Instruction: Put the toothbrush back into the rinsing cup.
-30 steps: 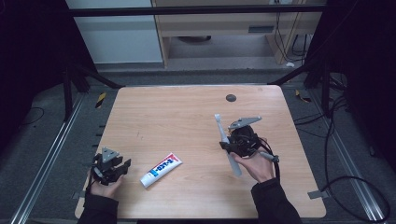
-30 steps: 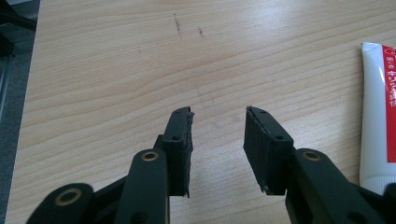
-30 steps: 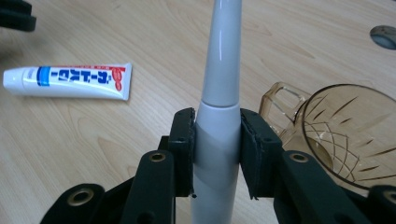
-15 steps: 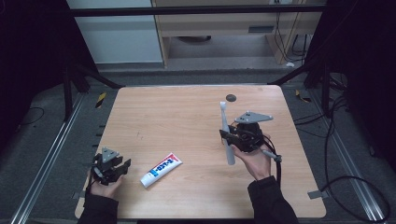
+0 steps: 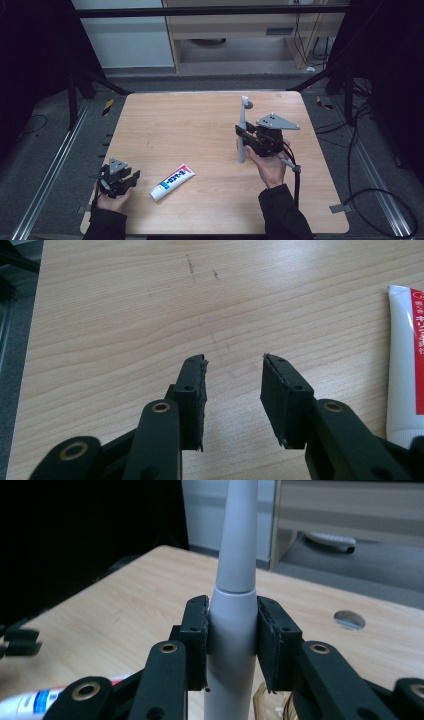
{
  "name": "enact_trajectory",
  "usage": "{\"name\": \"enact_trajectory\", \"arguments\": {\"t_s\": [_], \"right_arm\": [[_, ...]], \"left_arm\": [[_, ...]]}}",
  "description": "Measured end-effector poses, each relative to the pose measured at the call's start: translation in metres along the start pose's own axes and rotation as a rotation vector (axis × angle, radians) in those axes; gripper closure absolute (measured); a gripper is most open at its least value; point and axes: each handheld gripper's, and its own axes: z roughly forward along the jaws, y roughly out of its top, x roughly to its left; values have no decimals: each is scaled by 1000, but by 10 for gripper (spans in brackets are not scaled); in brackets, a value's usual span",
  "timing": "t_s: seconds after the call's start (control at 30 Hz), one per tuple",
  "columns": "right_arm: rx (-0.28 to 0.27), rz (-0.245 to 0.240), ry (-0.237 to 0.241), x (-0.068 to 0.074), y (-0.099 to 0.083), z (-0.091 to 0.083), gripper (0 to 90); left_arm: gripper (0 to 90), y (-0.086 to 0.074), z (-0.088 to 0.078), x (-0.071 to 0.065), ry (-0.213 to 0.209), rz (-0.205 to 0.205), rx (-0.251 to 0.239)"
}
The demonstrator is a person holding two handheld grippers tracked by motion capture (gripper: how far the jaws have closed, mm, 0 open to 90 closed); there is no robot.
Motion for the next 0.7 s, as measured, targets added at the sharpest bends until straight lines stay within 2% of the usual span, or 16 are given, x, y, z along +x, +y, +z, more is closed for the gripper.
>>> {"name": "enact_trajectory", "arguments": {"t_s": [0.17, 0.7], "right_arm": [[-73, 24, -31, -3, 6, 0, 678], [-162, 67, -158, -33, 16, -3, 678]], "left_arm": [[619, 0, -1, 0, 2, 2, -3], [622, 0, 0, 0, 5, -1, -6]]}}
